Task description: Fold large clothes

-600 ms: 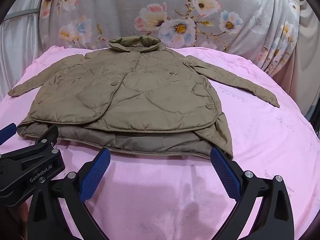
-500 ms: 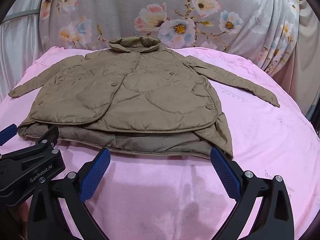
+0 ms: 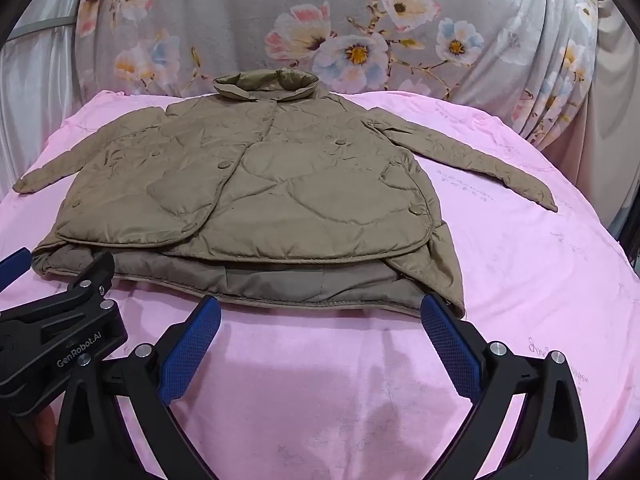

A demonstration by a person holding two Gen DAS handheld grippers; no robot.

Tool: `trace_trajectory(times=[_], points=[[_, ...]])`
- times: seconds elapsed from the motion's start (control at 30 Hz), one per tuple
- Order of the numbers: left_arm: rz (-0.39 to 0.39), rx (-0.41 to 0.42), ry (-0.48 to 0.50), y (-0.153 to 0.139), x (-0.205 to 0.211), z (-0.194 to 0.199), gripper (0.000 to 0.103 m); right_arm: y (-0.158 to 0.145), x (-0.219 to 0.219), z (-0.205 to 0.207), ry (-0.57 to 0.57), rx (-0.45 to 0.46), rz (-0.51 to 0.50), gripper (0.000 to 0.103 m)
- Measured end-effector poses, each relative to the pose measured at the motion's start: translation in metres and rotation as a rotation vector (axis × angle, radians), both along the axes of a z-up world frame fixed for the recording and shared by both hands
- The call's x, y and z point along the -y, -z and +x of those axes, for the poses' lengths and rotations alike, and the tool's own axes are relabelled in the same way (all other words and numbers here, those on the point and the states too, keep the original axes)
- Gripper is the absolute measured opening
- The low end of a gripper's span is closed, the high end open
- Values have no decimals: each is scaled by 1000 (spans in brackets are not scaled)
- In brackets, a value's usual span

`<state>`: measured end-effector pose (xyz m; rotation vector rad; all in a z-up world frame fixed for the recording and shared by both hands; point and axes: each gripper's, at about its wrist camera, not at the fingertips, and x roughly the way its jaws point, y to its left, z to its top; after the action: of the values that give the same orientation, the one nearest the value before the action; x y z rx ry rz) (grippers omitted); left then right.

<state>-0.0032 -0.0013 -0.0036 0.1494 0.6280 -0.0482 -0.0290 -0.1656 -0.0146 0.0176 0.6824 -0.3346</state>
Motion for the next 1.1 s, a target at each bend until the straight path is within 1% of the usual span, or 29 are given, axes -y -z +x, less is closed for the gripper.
trace_trajectory(times=[0.1,0.13,0.2,1.1], points=[[5,-4,5,-2,1,4,98,-3,-3,-5,0,5,-6,98],[6,-4,4,-2,2,4,98,-2,-2,2,-1,4,5,98],[6,-3,5,-2,3,3,98,1,-2,3,-2,6,8,98],[3,-2,4,-2,4,3,98,-1,-2,-1,-2,11,7,98]])
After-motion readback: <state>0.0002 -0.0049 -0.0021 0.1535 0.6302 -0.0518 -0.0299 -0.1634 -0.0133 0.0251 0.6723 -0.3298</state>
